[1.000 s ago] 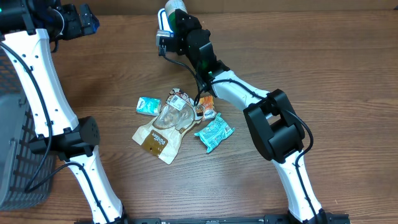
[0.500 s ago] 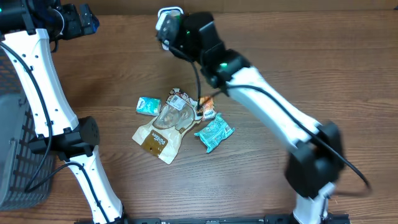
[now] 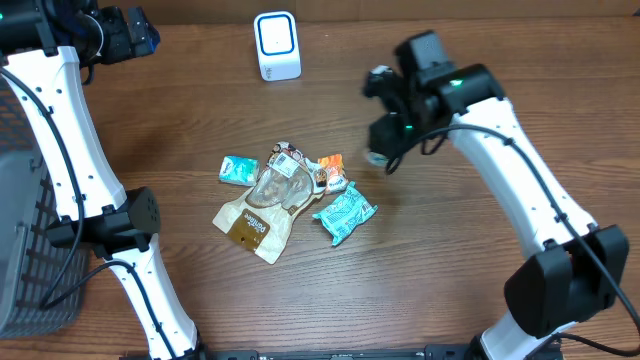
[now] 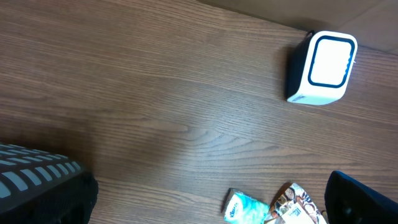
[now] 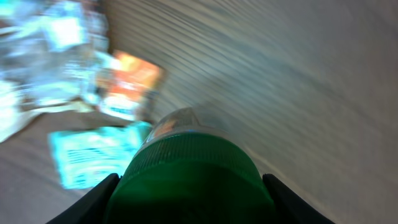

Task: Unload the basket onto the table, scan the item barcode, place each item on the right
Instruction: 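Move the jar right and set it down on the table's right side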

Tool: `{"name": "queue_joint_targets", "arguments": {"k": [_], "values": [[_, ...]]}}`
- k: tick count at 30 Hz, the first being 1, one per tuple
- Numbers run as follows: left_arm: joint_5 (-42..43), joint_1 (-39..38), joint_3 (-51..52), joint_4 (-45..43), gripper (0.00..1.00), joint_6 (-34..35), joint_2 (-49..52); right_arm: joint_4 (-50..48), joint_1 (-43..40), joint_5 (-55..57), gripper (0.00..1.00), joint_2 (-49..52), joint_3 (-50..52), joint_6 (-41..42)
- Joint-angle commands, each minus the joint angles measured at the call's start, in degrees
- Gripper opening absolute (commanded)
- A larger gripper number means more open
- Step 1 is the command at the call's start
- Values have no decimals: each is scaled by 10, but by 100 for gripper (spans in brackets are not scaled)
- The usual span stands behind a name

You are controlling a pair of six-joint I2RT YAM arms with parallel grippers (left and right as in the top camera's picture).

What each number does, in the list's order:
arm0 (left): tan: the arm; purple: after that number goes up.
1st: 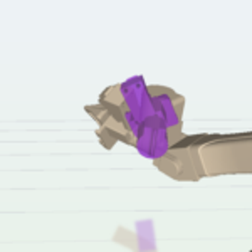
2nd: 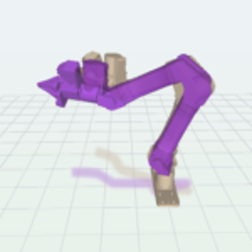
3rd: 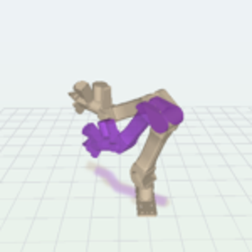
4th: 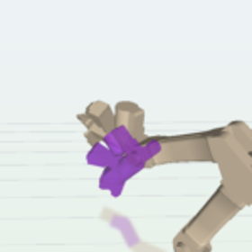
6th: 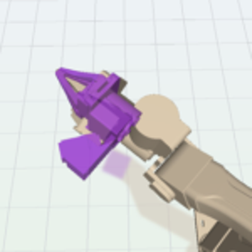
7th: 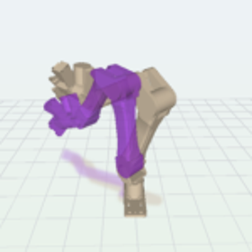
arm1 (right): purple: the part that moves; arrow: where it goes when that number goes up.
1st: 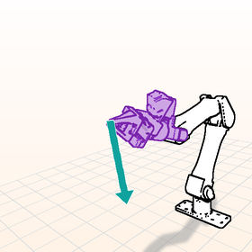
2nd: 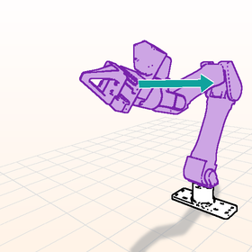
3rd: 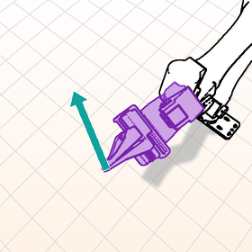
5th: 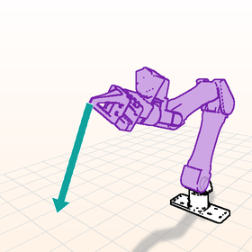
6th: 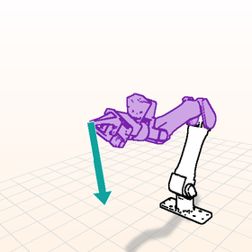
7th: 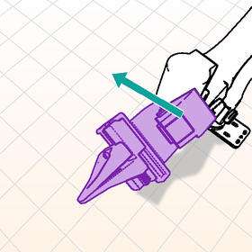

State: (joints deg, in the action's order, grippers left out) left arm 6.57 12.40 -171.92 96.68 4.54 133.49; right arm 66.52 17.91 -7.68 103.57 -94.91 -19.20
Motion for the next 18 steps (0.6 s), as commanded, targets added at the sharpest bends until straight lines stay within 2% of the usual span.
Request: {"name": "queue_joint_targets", "arguments": {"k": [1,9,18], "values": [[-4,0,-10,1,100,8,-20,-32,-70,-10,25,-3,52,64],[-4,0,-10,1,100,8,-20,-140,-198,-10,25,-2,168,92],[-4,0,-10,1,100,8,-20,-171,-242,40,25,1,195,92]]}}
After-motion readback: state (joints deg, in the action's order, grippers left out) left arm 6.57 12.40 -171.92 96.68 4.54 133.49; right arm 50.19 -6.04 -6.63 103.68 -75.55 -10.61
